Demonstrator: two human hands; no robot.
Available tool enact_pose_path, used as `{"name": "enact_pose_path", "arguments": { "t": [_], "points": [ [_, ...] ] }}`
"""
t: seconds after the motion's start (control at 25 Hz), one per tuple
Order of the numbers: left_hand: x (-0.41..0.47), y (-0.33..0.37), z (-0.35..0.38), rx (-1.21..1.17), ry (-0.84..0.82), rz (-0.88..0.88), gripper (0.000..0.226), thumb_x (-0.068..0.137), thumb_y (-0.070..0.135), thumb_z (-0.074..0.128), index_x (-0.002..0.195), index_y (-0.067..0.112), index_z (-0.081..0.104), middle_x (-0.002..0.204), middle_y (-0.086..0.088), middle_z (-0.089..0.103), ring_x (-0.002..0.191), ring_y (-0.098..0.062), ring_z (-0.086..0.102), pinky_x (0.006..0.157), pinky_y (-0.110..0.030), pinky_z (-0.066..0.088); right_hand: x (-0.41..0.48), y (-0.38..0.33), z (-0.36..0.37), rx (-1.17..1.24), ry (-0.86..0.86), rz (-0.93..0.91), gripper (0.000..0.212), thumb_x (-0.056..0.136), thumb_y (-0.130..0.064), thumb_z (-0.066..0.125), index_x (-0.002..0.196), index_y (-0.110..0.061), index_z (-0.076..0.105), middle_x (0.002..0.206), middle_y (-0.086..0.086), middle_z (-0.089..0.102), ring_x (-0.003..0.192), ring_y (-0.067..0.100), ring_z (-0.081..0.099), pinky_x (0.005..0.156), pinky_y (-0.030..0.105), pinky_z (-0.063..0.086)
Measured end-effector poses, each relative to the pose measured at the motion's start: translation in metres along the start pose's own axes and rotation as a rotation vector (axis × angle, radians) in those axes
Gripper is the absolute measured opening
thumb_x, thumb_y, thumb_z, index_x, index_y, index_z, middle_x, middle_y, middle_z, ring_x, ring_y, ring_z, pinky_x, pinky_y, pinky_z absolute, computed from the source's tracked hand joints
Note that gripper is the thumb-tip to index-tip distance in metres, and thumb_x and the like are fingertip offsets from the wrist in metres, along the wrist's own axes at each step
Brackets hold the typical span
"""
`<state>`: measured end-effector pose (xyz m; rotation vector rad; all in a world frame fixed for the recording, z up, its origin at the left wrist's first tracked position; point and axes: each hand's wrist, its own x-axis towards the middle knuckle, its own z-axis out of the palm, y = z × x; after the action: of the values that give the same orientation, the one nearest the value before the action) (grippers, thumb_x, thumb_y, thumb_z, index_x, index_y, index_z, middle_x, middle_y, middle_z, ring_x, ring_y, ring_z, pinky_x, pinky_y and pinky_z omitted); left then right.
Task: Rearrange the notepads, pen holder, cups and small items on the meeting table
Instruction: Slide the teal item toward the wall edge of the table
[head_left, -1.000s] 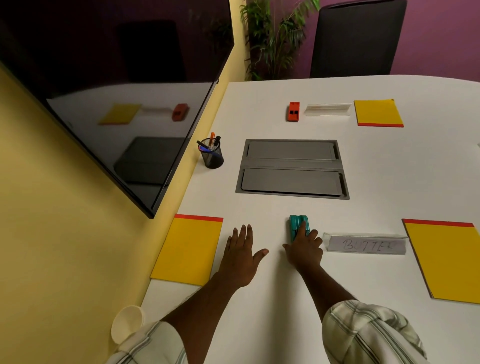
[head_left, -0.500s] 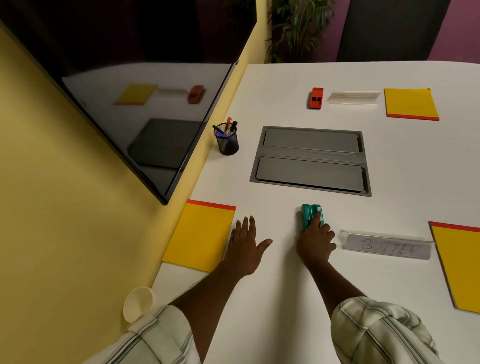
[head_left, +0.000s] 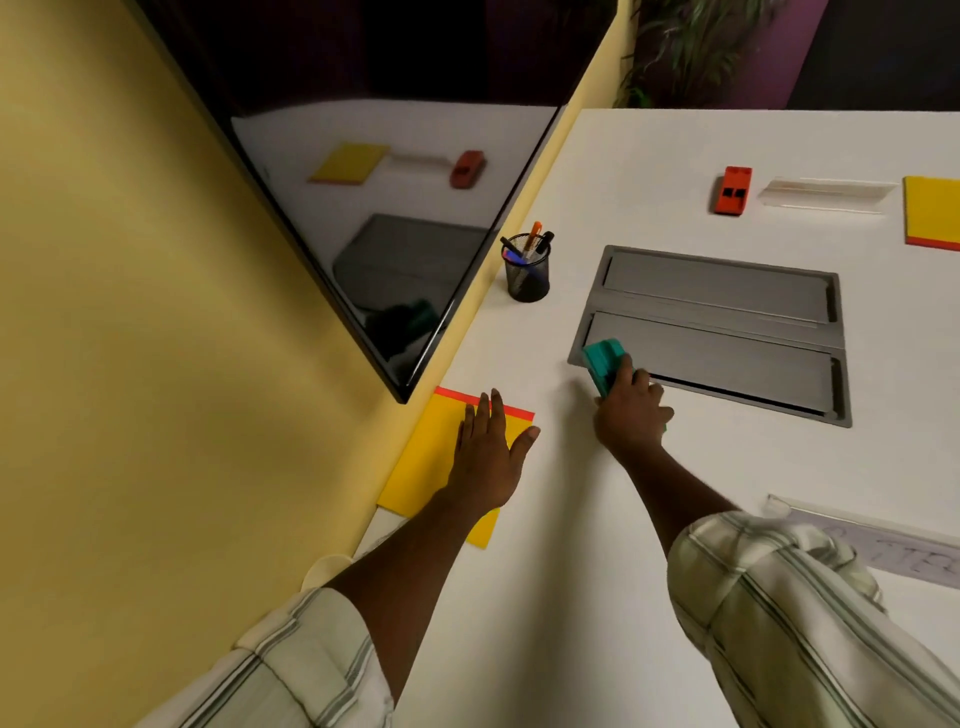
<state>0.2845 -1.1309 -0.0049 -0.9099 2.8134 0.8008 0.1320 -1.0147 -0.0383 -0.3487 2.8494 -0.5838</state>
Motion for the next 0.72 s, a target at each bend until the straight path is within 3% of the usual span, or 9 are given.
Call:
{"name": "enact_pose_path", "arguments": {
  "t": [0.24, 0.72],
  "points": [
    [0.012, -0.036, -0.022, 0.009, 0.03, -0.037, 0.078, 0.094, 0.054, 0.032, 0.151, 0.016, -0.005, 0.16, -0.006, -0.005, 0.147, -0.026, -0.008, 0.121, -0.039, 0.002, 0.038, -0.068, 0.012, -0.012, -0.06, -0.236, 0.072, 0.085, -0.024, 0.064, 0.142, -0.008, 0.023, 0.137, 0.013, 0.044, 0.127, 0.032, 0.04, 0.109, 0.061, 0.022],
    [0.026, -0.074, -0.021, 0.014, 0.034, -0.128, 0.076, 0.094, 0.055, 0.032, 0.151, 0.019, -0.003, 0.16, -0.005, -0.001, 0.147, -0.025, -0.002, 0.118, -0.039, 0.009, 0.074, -0.128, 0.063, -0.033, -0.202, -0.454, 0.053, 0.085, -0.014, 0.063, 0.132, -0.015, 0.039, 0.132, 0.008, 0.051, 0.128, 0.028, 0.042, 0.113, 0.063, 0.007]
  ]
}}
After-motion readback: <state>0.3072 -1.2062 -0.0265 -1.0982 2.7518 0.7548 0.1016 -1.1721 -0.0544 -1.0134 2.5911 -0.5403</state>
